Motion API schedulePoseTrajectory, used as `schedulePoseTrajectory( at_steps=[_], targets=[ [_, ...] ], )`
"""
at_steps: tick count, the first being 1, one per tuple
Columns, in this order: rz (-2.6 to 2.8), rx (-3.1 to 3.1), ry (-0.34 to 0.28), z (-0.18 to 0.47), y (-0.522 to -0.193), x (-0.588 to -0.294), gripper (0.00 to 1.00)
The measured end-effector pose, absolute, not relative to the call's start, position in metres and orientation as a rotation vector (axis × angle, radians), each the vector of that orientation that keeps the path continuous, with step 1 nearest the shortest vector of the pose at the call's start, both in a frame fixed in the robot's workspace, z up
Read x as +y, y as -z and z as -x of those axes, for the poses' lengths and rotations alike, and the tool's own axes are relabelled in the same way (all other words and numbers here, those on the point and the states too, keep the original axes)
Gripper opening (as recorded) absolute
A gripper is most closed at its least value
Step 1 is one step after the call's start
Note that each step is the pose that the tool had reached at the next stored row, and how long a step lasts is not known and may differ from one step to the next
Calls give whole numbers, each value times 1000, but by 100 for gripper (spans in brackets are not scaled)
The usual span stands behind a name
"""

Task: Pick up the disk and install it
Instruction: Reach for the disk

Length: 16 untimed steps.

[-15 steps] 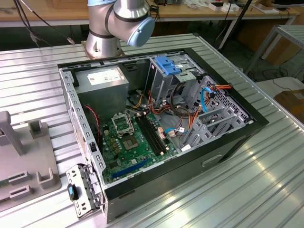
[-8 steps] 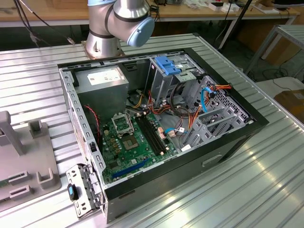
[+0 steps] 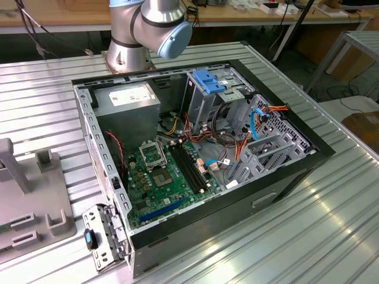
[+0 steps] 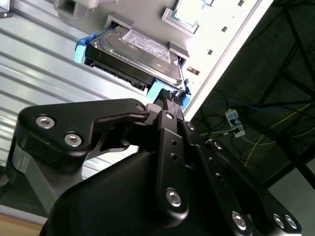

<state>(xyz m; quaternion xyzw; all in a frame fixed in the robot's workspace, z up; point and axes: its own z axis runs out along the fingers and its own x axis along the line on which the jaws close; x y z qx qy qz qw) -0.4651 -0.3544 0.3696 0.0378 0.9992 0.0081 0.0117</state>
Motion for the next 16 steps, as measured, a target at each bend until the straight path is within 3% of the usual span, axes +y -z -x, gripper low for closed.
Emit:
schedulePoseTrajectory(
  at_steps=[16],
  targets=[
    [-119,3129,-24,463,-352,-347,11]
  ],
)
